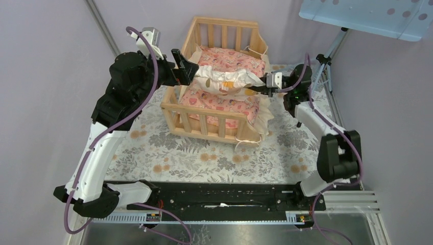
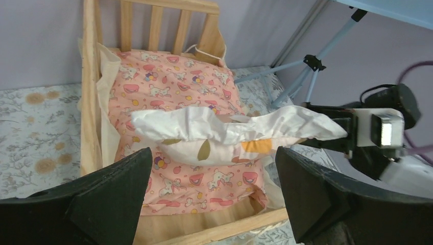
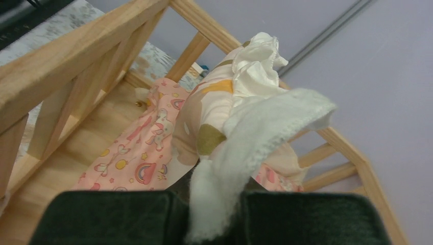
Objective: Set up the pet bed
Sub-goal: Place the pillow on the mattress.
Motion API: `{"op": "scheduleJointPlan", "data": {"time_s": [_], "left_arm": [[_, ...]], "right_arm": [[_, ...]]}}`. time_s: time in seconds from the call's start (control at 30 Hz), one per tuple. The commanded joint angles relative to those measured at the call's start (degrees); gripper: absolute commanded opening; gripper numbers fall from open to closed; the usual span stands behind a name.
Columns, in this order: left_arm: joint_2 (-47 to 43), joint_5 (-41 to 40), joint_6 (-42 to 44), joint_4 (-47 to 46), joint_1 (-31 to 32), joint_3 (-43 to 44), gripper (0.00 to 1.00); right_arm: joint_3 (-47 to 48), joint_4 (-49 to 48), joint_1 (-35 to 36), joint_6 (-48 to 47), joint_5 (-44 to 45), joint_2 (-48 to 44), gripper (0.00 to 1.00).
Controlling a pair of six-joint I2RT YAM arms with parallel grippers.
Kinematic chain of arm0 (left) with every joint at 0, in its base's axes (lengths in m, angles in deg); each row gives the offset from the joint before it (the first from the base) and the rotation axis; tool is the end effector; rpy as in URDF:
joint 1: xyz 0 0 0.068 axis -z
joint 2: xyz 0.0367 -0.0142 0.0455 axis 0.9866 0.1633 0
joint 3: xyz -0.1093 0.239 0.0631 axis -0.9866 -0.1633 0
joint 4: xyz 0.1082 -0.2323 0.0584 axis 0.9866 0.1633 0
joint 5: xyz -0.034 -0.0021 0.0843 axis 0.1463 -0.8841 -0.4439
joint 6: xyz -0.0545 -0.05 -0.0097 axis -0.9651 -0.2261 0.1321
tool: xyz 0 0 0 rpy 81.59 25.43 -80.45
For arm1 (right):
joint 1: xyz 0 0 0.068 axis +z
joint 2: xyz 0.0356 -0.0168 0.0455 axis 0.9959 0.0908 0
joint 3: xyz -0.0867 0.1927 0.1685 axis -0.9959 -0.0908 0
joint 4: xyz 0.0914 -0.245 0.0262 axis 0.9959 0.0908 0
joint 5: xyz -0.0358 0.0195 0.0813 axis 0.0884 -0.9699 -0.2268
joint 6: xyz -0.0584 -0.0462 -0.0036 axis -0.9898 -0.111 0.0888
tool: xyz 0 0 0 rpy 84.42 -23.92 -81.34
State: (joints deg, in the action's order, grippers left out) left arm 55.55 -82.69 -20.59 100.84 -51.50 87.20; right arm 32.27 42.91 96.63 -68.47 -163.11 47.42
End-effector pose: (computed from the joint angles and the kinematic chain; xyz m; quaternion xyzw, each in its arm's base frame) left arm 0.2138 -0.1175 0.5244 0.0541 0.7385 -0.2706 0.6152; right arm 0.3214 0.1300 0.3620 -0.6436 0.2307 0.2558 0.6835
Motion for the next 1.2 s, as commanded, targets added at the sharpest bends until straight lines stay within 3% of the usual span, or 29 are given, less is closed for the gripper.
{"op": "scheduleJointPlan", "data": {"time_s": [0.0, 0.03, 0.2, 0.33, 0.4, 0.43, 0.5, 1.0, 1.17], "left_arm": [[0.8, 4.6, -1.5, -0.9, -1.4, 1.2, 0.99], [1.0, 4.8, -1.7, -1.1, -1.6, 0.9, 0.99], [1.7, 6.4, -2.7, -1.9, -2.7, -0.7, 0.99], [1.6, 6.4, -2.7, -1.9, -3.4, -1.0, 0.99], [1.6, 6.7, -2.7, -2.0, -3.7, -1.0, 0.99], [1.6, 7.1, -2.7, -2.0, -3.7, -1.1, 0.99], [1.6, 7.5, -2.8, -2.0, -3.9, -1.3, 0.99], [-0.4, 8.5, -2.9, -3.5, -4.8, -4.5, 0.99], [2.0, 9.1, -2.8, -3.5, -5.2, -4.8, 0.99]], "right_arm": [[1.1, -44.4, -0.1, 32.8, -9.4, 9.6, 0.0], [2.3, -54.8, -0.1, 40.4, -10.2, 12.5, 0.0], [2.9, -56.3, 1.0, 39.9, -11.8, 17.4, 0.02], [0.6, -56.2, 1.1, 39.2, -11.0, 15.6, 0.35], [-0.4, -56.2, 1.1, 39.5, -11.2, 14.3, 0.76], [-1.1, -56.3, 1.1, 39.6, -11.2, 13.5, 0.88], [-2.4, -56.2, 1.1, 39.7, -11.1, 12.1, 0.98], [-8.1, -52.1, -1.4, 43.9, -10.9, -4.9, 1.0], [-9.3, -37.9, -2.8, 43.9, 3.6, -10.4, 1.0]]}}
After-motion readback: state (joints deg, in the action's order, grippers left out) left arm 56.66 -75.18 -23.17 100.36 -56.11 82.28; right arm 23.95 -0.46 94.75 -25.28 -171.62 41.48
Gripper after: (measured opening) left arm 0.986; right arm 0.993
